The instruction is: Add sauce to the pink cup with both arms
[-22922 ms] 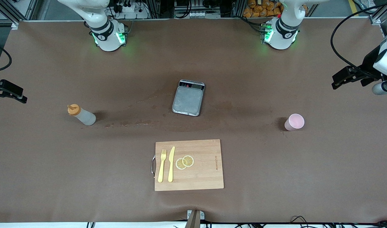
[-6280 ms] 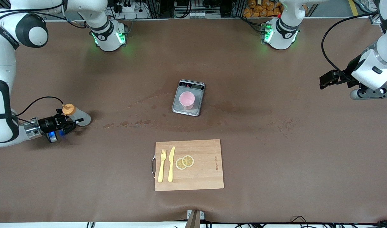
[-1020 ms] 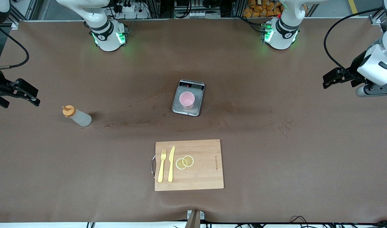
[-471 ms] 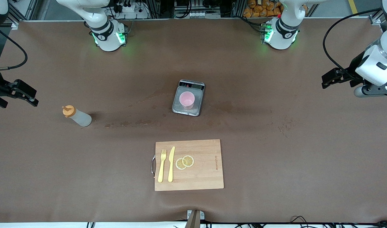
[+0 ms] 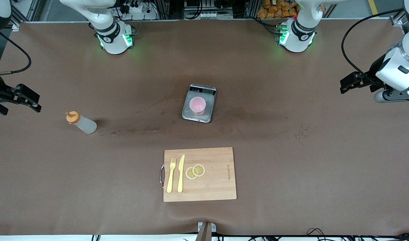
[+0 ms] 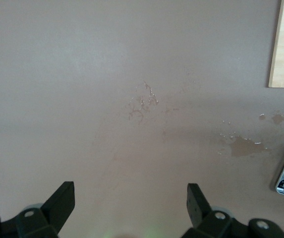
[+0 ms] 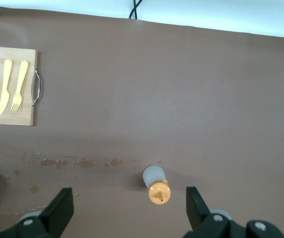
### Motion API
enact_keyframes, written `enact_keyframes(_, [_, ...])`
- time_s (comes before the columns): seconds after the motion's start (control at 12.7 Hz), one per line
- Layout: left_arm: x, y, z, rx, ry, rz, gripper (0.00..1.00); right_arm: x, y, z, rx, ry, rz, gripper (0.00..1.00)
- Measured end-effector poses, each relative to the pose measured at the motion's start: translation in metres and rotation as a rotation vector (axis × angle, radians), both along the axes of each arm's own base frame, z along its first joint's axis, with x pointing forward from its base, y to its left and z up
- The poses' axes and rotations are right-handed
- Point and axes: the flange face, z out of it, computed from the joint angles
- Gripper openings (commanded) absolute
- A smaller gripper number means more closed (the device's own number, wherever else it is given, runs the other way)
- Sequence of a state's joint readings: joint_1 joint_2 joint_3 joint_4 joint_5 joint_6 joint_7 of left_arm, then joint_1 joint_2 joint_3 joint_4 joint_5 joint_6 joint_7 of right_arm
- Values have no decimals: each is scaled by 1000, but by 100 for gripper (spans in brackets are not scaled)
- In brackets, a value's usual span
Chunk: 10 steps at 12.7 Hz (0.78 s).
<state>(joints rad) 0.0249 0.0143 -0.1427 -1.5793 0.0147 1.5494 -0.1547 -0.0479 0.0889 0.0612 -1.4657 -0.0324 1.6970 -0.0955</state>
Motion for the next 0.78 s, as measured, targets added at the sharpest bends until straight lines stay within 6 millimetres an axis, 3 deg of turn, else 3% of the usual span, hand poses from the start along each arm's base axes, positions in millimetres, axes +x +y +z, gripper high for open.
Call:
enact_keyframes(0.24, [2,3,18,-5,-39,5,100,0,2,0,-2,1,4,100])
enact_keyframes(0.78, [5,4,16,-6,-37,7,100,0,2,0,-3,1,4,100])
